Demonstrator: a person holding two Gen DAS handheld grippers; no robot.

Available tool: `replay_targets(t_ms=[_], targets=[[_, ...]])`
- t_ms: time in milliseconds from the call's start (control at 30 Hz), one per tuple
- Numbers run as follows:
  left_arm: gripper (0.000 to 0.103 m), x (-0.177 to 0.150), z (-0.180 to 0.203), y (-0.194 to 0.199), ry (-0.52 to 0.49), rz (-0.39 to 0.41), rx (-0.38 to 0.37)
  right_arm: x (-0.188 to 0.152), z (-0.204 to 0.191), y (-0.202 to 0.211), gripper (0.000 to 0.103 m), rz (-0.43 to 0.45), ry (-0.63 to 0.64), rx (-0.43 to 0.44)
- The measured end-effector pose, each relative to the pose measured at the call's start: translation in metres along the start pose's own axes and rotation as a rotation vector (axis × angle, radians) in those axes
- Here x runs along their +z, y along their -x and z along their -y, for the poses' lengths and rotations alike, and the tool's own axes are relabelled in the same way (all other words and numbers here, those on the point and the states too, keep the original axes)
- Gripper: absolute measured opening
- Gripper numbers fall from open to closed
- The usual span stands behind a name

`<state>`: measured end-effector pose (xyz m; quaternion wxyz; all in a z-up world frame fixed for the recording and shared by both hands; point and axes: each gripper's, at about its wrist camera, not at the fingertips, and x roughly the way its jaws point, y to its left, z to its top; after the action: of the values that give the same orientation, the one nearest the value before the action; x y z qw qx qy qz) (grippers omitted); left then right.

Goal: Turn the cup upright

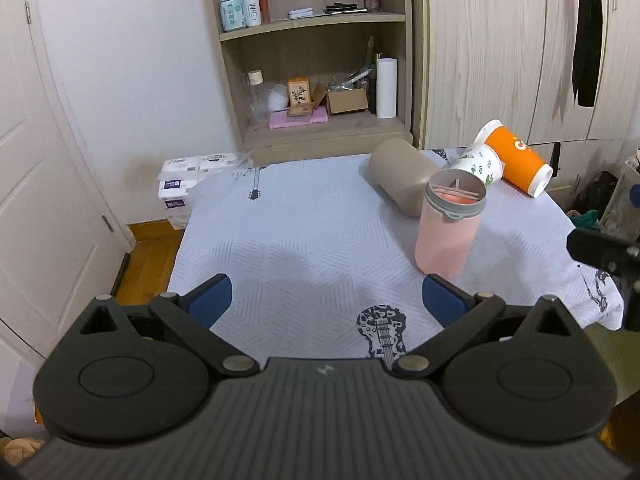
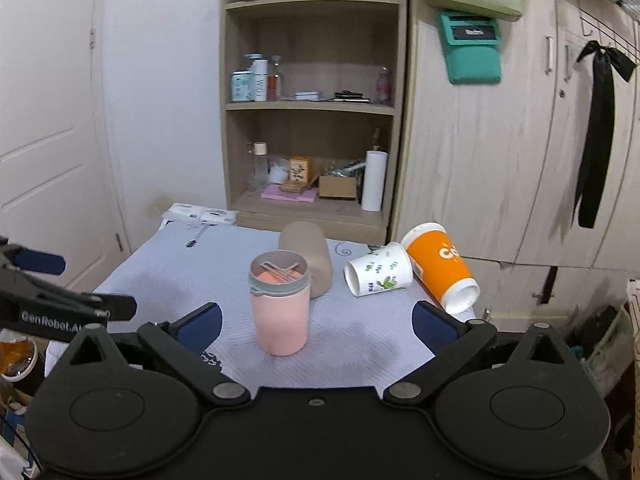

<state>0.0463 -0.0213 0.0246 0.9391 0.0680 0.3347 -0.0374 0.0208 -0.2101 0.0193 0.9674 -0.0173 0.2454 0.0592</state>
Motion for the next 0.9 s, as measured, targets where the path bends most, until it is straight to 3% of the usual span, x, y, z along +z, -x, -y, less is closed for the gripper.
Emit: replay_targets(t_ms=[200,567,900], targets=[[0.103,-0.003,0.002,0.006,0.029,0.012,-0.01,0.002,0.004,-0.005,0.103,-0.061,-0.044,-0.078],[0.103,-0.01,-0.002,-0.003,0.081,-0.01,-0.006,-0.005,-0.003,0.002,0.103,-0.057,-0.011,-0.112],[0.103,-0.017,-0.004,-0.011,0.082,-0.032,0.004,-0.005,-0.011,0.003,0.103,-0.065,-0.004,-0.073]])
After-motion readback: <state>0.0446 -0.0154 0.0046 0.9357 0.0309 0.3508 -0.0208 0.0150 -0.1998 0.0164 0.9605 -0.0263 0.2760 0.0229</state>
